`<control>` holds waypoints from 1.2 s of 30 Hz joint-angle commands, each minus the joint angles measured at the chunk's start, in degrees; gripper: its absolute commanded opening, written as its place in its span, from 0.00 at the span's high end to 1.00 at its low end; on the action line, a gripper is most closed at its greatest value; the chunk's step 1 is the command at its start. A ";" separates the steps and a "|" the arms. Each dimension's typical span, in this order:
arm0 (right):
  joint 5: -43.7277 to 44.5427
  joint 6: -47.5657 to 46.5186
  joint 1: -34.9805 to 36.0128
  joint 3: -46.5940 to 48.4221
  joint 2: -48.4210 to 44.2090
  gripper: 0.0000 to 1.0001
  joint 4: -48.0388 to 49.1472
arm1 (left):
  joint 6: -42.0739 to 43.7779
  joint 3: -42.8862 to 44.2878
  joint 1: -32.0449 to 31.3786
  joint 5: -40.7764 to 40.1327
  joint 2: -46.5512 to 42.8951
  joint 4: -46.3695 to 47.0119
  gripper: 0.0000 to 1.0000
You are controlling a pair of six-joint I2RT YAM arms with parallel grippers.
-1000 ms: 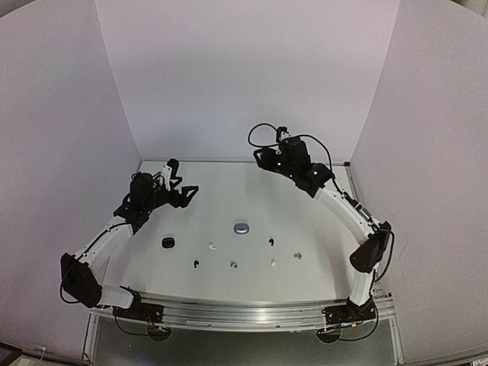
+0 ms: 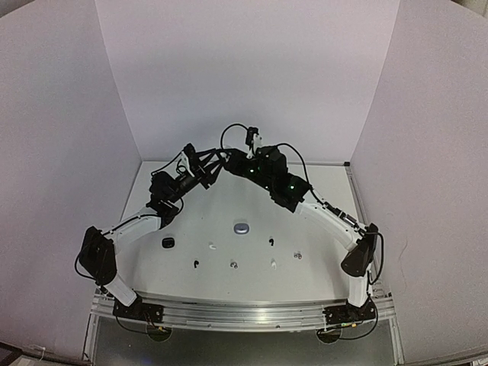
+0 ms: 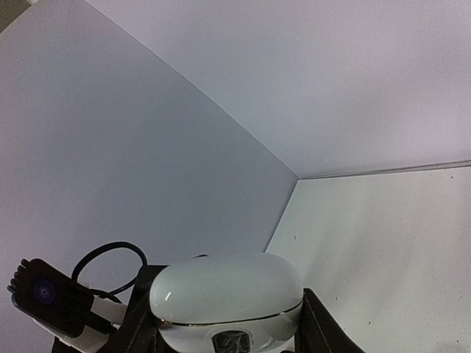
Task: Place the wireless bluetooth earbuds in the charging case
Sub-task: Pass from the right arm to the left
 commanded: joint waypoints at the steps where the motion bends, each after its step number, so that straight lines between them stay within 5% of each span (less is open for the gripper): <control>1: -0.38 0.51 0.30 2.58 0.90 1.00 2.49 | -1.25 3.15 -0.37 -0.86 0.36 3.80 0.55; 16: -0.08 0.00 0.74 4.60 3.31 1.00 3.02 | -2.86 4.76 -0.97 -4.41 1.61 3.93 0.62; 24: -0.37 -0.48 0.97 3.95 3.35 1.00 3.30 | -0.62 4.02 -0.99 -3.24 1.23 4.53 0.75; 32: -1.21 -0.39 0.93 2.00 2.66 1.00 3.26 | 0.08 2.60 -0.90 -2.56 0.35 4.31 0.99; 36: -2.87 -2.36 0.93 1.28 2.32 0.97 3.31 | -0.77 1.68 -0.86 -2.72 -0.23 4.14 1.00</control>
